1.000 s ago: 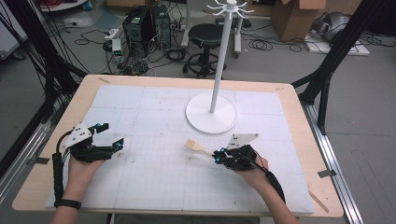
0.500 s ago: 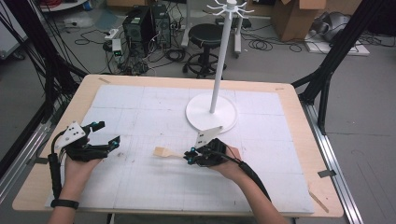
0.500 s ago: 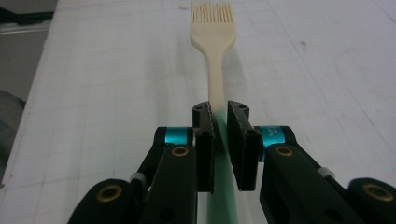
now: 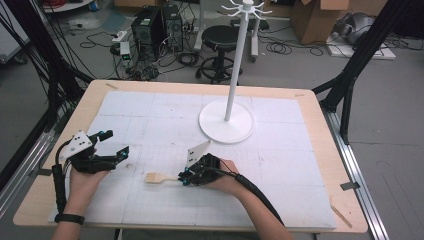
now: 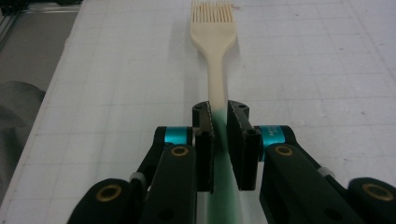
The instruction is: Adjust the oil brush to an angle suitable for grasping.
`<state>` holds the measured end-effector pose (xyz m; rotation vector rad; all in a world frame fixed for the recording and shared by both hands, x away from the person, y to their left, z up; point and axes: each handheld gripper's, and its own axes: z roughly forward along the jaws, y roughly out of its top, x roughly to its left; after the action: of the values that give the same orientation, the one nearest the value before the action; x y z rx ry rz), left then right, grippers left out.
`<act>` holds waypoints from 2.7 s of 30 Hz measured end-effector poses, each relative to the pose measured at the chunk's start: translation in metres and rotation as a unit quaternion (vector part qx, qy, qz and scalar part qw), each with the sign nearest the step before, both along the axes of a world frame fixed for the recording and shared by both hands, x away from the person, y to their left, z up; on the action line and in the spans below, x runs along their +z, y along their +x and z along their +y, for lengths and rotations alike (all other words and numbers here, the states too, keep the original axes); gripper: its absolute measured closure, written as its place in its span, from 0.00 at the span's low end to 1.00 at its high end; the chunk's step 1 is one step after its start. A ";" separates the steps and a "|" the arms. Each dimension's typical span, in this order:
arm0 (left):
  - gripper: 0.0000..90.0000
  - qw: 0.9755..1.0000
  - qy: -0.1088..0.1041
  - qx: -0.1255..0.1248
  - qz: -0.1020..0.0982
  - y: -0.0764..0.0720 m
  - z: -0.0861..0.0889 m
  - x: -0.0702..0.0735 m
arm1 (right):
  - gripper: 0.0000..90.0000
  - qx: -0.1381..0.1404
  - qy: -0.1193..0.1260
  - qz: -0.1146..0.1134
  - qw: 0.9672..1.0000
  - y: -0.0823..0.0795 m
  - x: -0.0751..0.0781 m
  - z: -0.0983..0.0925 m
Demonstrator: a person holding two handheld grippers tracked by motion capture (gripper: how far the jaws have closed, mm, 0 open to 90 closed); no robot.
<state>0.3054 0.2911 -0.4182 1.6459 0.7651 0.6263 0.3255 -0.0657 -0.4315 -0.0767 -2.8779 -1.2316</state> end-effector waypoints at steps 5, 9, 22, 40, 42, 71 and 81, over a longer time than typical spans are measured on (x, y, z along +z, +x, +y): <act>0.15 1.000 0.001 0.000 0.000 0.000 0.000 0.000 | 0.91 0.011 -0.006 0.002 1.000 0.000 -0.004 0.004; 0.15 1.000 0.001 0.000 0.001 0.000 -0.001 0.000 | 0.91 0.012 -0.014 -0.001 1.000 0.000 -0.006 0.005; 0.15 1.000 0.006 -0.002 0.004 0.000 -0.001 -0.001 | 0.67 0.009 -0.007 0.007 1.000 -0.001 -0.004 0.001; 0.15 1.000 0.015 -0.006 0.008 0.001 -0.003 -0.003 | 0.29 -0.154 0.114 -0.013 0.981 -0.001 0.035 -0.117; 0.15 1.000 0.017 -0.006 0.008 0.001 -0.003 -0.003 | 0.26 -0.182 0.127 -0.017 0.975 -0.002 0.035 -0.136; 0.15 1.000 0.011 -0.003 0.001 0.002 -0.002 -0.003 | 0.18 -0.449 0.184 -0.068 0.872 -0.036 0.008 -0.284; 0.15 1.000 0.014 -0.003 0.003 0.003 -0.003 -0.004 | 0.17 -0.449 0.182 -0.068 0.872 -0.035 0.006 -0.284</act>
<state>0.3084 0.2879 -0.4218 1.6756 0.7580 0.6308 0.2904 -0.3498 -0.4260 -1.5055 -2.6640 -1.9063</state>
